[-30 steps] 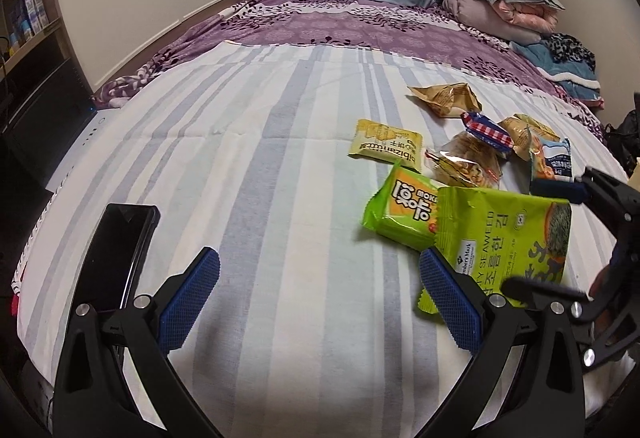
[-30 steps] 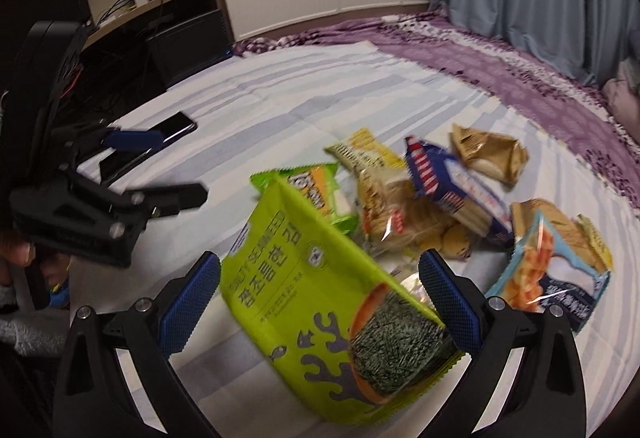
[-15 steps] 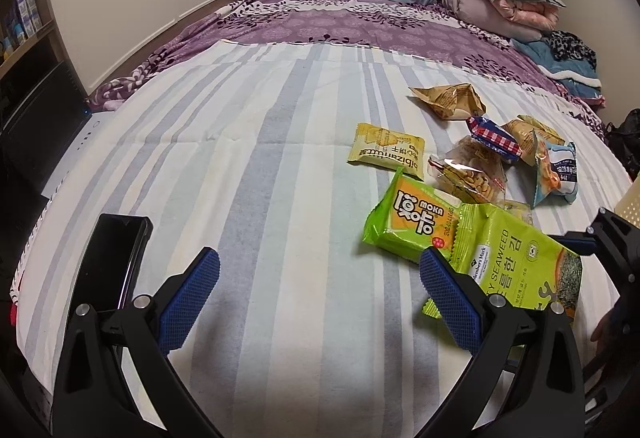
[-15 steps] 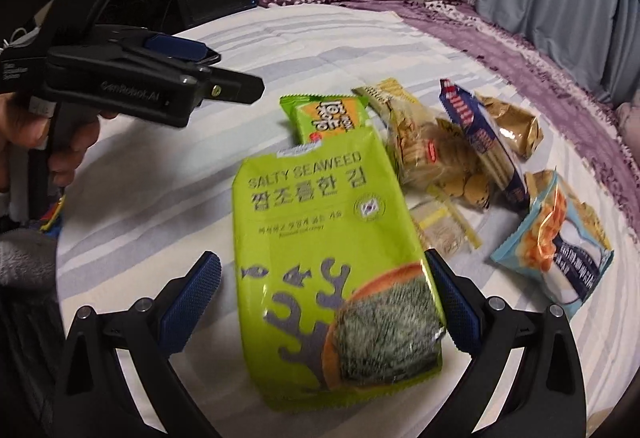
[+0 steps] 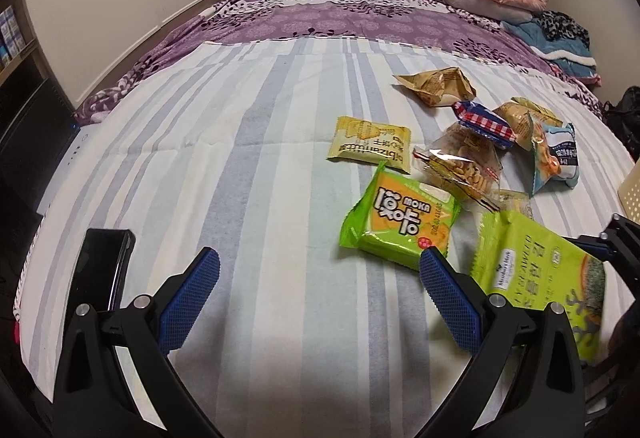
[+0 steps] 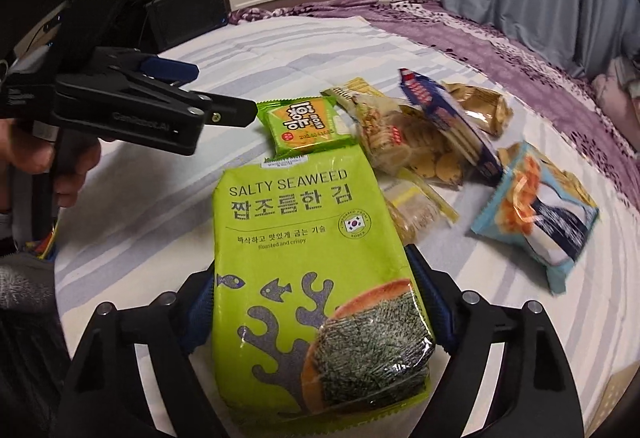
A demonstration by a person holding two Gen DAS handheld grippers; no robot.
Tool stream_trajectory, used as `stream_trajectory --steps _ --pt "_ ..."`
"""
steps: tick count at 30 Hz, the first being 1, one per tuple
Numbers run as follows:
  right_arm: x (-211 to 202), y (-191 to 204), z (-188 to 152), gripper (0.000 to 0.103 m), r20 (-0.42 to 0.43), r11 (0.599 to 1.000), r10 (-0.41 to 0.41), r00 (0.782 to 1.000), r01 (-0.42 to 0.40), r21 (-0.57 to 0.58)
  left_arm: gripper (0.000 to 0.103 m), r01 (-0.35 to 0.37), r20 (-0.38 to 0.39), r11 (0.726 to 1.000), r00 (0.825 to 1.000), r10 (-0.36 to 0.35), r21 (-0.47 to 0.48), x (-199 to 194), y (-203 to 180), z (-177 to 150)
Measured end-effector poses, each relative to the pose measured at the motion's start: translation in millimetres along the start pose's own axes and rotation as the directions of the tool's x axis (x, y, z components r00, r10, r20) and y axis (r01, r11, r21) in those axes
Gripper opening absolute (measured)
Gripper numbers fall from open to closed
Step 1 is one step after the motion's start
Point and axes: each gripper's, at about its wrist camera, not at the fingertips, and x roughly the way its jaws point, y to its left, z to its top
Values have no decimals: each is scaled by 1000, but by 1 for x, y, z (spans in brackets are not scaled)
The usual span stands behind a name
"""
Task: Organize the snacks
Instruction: 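Grasp the seaweed bag with the right gripper while the left grasps the green MOKA pack, then carry the seaweed bag into the cream basket and release it with the right gripper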
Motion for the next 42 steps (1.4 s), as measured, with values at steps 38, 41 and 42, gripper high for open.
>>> stream_trajectory --steps 38,41,42 --pt "-16 -38 -47 91 -6 970 -107 994 106 220 66 133 -56 987 990 -128 85 45 -39 13" --pt "-15 -39 -49 81 -13 965 -121 993 120 233 66 129 -41 989 991 -126 78 35 -37 11" --pt "-16 -39 -49 79 -6 964 -126 992 124 237 66 127 -35 989 992 -124 77 32 -37 12"
